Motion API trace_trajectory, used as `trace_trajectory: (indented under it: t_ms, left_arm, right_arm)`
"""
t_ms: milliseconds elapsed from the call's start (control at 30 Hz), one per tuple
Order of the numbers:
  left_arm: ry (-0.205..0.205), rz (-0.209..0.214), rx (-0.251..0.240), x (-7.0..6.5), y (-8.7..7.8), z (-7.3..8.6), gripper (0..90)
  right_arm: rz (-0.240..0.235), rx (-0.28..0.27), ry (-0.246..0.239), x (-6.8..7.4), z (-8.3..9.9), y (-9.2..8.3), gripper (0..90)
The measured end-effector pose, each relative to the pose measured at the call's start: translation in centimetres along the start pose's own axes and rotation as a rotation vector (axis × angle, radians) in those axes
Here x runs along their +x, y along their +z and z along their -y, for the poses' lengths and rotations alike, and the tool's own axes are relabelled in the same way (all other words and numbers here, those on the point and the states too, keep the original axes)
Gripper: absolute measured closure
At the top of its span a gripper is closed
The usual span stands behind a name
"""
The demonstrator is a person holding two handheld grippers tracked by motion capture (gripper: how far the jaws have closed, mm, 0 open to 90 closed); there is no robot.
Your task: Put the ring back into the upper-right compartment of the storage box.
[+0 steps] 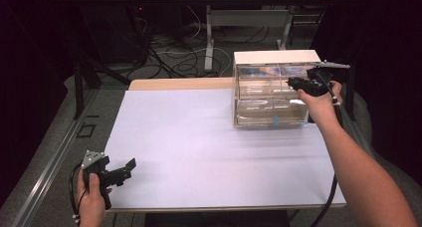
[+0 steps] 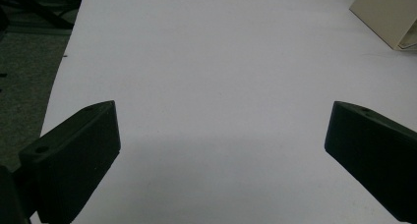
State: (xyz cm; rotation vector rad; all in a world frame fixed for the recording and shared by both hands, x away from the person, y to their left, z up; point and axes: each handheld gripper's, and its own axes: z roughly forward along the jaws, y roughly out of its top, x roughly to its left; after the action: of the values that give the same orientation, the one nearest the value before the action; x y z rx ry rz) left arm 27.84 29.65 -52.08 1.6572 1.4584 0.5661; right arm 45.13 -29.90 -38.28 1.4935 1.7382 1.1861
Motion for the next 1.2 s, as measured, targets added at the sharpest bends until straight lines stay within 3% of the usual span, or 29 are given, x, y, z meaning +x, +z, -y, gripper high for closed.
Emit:
trace_trajectory:
  t_ms: [200, 500, 700, 767, 1200]
  left_arm:
    - [0.000, -0.001, -0.001, 0.0, 0.0, 0.0, 0.5]
    - [0.001, 0.001, -0.001, 0.0, 0.0, 0.0, 0.5]
    - [-0.002, 0.004, -0.002, 0.0, -0.1, 0.0, 0.5]
    - [-0.001, 0.004, -0.002, 0.0, -0.1, 0.0, 0.5]
    - [0.001, 0.004, 0.001, -0.1, 0.0, 0.0, 0.5]
  right_arm:
    - [0.008, -0.008, 0.000, 0.1, 0.0, 0.0, 72.6]
    - [-0.005, -0.012, -0.030, 0.4, 0.1, -0.2, 59.5]
    - [-0.031, -0.012, -0.035, 0.8, 0.3, -0.6, 56.1]
    - [-0.033, -0.018, -0.060, 0.9, 0.4, -0.7, 53.9]
    - [-0.087, -0.024, -0.061, 1.6, 0.8, -1.9, 44.2]
